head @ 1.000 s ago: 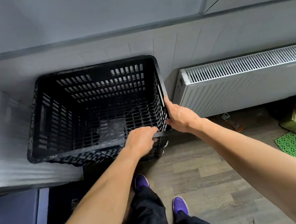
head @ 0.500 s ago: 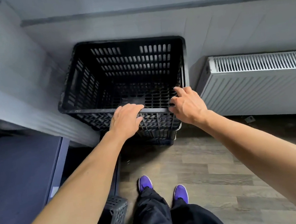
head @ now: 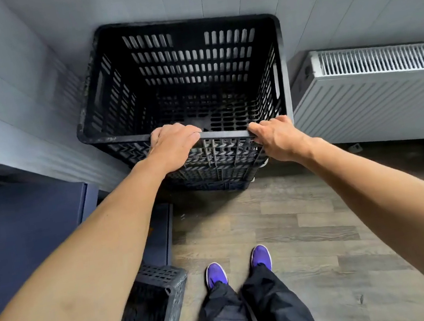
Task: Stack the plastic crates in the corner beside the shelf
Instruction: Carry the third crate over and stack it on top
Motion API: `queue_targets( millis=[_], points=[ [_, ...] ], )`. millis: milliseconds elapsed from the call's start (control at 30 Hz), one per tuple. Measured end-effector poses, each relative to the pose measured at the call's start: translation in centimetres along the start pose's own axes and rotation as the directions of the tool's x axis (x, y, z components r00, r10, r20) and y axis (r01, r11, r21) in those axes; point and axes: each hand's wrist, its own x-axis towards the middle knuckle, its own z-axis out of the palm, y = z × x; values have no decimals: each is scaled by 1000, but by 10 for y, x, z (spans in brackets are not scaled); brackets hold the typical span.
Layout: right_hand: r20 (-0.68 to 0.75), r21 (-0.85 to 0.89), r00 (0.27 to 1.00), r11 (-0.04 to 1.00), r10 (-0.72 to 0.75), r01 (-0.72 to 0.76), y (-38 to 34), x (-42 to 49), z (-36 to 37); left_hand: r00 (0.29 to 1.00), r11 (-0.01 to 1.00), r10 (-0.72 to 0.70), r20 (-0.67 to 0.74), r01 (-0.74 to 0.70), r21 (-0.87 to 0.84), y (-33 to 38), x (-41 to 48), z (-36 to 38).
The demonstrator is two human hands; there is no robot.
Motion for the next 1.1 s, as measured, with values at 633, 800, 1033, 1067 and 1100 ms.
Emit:
queue_targets(
  millis=[633,800,1033,1067,1100],
  points=[
    [-57,43,969,970,240,-238,-67,-11,10,973,973,-119,-196,75,-217,16,-82,37],
    [-136,35,967,977,214,-211,-98,-26,7,978,931,-193,-80,157,-329,11,-118,55],
    [-52,254,979,950,199,-180,-136,-55,15,974,905,-227,-6,209,-371,2,-159,69],
    [-25,273,983,947,182,-168,-142,-59,20,972,903,-234,-3,217,-370,1,-164,71],
    [0,277,987,948,161,-155,-146,-64,26,970,900,-243,4,227,-373,1,-168,73]
  ],
)
